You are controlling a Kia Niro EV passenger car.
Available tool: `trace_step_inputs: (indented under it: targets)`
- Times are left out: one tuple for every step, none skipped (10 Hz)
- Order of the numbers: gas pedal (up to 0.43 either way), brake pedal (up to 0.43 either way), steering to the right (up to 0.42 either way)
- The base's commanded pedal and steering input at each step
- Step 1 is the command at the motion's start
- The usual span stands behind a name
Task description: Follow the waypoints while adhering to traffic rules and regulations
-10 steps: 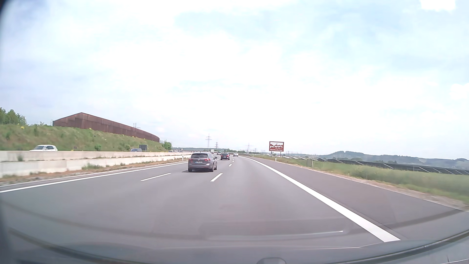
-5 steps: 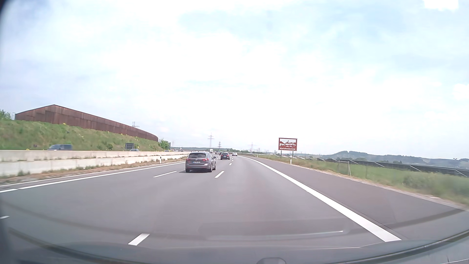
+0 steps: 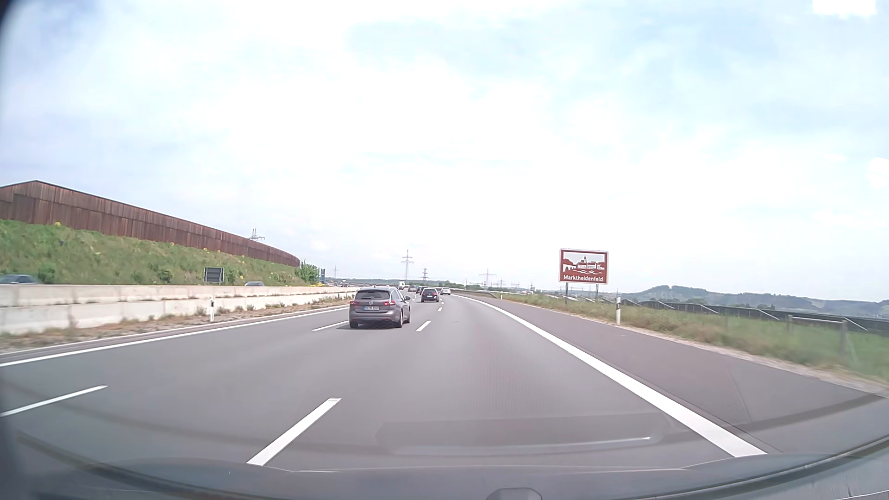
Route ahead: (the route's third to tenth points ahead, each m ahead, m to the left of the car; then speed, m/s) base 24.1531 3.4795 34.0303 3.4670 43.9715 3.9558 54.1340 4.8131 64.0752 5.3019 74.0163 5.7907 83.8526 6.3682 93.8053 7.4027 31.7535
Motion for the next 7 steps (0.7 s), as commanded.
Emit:
trace_step_inputs:
  targets:
    - [0.0,0.0,-0.011]
    - [0.0,0.0,-0.011]
    - [0.0,0.0,-0.012]
    - [0.0,0.0,-0.013]
    - [0.0,0.0,-0.013]
    - [0.0,0.0,-0.013]
    - [0.0,0.0,-0.013]
